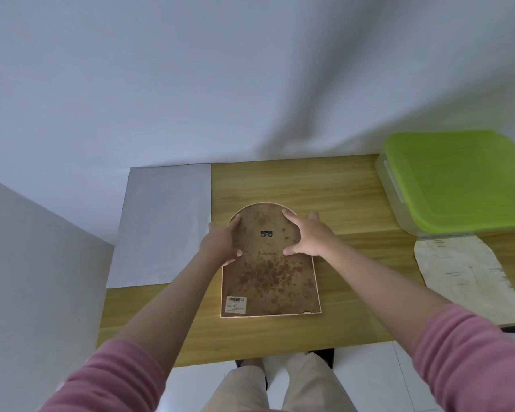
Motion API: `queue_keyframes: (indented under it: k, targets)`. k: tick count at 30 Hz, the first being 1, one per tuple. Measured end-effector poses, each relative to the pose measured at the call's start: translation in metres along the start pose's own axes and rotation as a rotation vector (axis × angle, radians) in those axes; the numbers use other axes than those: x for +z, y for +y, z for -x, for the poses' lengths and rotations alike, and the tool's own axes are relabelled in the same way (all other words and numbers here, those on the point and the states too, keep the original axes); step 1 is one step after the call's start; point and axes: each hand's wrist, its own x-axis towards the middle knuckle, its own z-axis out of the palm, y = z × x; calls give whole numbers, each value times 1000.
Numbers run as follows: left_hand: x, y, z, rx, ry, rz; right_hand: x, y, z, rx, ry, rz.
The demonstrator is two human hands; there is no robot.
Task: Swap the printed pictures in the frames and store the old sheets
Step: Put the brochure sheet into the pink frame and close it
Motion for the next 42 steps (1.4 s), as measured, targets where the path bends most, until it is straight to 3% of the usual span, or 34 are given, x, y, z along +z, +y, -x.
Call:
queue_keyframes:
  k: [4,8,16,21,27,32,35,38,42]
  targets:
    - [17,2,16,-79,159,160,28,8,21,53,189,-201]
    - [44,-1,46,-52,332,335,62,10,47,85,390,-348]
    - [75,-18,90,-6,306,574,98,6,88,188,527,-390]
    - [51,-25,97,10,168,915,78,-2,94,220,517,-672]
    - [1,-10,121,301,297,1034,39,-4,101,30,604,-753]
    - [-45,23,143,435,444,1243,1,-23,103,-114,636,-856]
    - [-64,45,154,526,569,1243,-21,-46,108,-261,669,-875]
    - [-75,62,161,539,614,1284,-47,-71,124,-471,659,-995]
    - [-77,69,161,482,548,1320,-75,-90,141,-658,610,-1021]
